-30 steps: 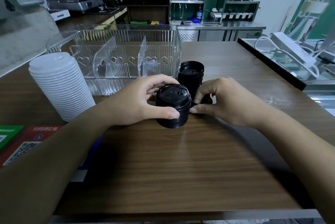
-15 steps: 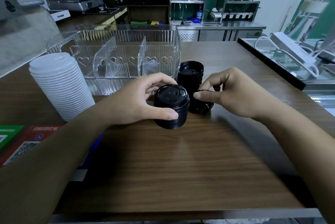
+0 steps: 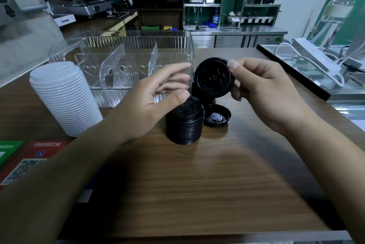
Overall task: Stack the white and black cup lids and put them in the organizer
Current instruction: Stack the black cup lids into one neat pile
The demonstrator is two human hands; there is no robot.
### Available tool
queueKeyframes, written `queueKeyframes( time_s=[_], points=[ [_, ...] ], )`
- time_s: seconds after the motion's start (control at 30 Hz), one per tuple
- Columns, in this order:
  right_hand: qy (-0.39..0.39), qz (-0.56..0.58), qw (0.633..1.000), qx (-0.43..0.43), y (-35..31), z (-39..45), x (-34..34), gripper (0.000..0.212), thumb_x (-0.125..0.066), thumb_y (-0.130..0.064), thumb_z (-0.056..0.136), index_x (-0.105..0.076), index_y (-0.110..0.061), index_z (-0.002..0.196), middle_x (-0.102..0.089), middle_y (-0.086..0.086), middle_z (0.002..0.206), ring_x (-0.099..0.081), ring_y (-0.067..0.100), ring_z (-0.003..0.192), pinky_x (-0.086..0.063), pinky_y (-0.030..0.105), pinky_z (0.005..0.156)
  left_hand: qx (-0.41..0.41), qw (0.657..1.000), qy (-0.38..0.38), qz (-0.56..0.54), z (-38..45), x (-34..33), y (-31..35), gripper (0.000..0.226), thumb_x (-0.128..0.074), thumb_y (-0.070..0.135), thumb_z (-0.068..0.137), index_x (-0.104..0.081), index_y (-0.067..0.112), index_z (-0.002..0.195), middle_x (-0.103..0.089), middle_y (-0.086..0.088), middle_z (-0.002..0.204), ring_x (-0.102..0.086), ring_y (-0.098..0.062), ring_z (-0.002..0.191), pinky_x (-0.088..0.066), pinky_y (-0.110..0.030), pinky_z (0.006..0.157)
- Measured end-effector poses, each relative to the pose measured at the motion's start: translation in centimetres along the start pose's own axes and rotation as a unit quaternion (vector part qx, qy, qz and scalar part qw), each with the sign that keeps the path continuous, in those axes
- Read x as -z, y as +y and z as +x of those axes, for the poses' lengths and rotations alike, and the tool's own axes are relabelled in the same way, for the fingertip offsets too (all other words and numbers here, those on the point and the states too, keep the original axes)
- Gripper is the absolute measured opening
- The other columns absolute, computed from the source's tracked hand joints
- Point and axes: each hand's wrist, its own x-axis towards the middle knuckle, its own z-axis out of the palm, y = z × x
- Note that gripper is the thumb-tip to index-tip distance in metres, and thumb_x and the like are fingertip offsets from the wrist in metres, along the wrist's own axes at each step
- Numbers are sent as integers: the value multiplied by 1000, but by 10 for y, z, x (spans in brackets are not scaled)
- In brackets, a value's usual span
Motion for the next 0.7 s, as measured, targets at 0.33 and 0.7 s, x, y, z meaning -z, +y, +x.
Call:
queueKeyframes(
  time_s=[0.33, 0.7],
  points=[
    [-70, 131, 988, -48, 4, -5, -19, 26, -51, -15, 116, -73, -2, 109, -62, 14, 78, -52, 21, 64, -44, 30, 65, -48, 996, 51, 54, 0, -3, 6, 92, -100, 34, 88, -54, 30, 167, -68, 13, 155, -65, -19, 147, -51, -48, 126],
    [-5, -58, 997, 55, -1, -8, -15, 27, -68, -14, 109, -74, -12, 135, -81, 2, 119, -74, 6, 95, -58, 24, 84, -61, 996, 58, 40, 2, 2, 2, 67, -96, 29, 94, -65, 18, 153, -74, 7, 147, -69, -24, 142, -54, -52, 122]
  ],
)
